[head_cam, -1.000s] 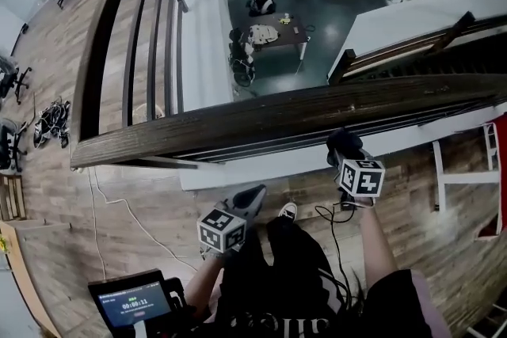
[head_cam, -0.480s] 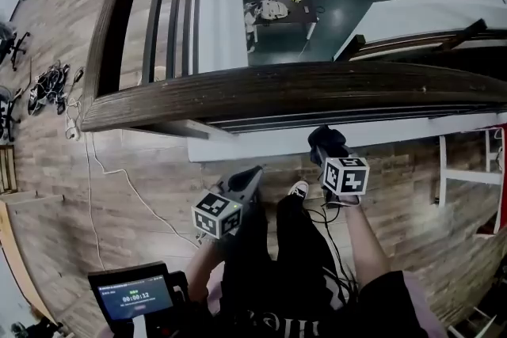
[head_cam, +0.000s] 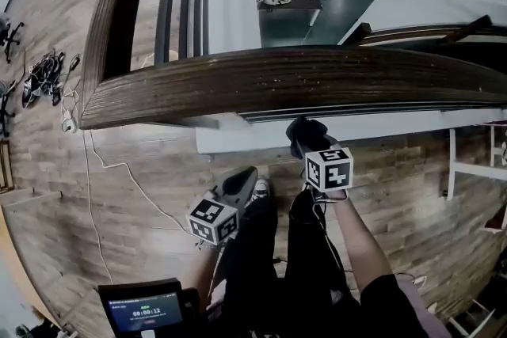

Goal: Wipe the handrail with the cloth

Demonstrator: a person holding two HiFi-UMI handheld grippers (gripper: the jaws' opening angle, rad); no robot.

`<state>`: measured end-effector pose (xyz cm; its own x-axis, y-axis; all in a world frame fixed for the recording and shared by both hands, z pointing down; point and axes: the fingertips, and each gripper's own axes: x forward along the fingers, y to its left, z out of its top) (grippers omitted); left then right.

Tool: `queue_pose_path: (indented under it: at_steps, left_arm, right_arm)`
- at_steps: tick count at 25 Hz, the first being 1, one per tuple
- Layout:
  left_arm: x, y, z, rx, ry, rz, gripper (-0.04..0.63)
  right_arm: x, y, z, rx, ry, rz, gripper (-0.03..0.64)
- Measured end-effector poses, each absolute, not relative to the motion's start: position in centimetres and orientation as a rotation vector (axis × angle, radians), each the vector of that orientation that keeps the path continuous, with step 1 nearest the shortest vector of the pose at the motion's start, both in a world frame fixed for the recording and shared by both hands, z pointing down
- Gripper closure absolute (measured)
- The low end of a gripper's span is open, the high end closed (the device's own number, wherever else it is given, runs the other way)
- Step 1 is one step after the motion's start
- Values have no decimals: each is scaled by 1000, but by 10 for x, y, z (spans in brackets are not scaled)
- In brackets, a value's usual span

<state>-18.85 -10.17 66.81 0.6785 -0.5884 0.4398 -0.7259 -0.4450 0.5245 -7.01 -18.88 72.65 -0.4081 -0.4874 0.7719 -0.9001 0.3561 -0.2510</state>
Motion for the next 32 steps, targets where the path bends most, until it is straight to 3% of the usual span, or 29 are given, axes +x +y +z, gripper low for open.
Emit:
queue_pose_path:
  at_steps: [15, 32]
  left_arm:
    - [-240, -123, 727, 2152, -1031, 241, 595]
    - [-210, -93, 732, 2146, -990, 298, 595]
  right_arm:
    - [-205, -258, 760, 1140, -2146, 867, 508]
    - [-161, -260, 785, 1105, -2088, 730, 508]
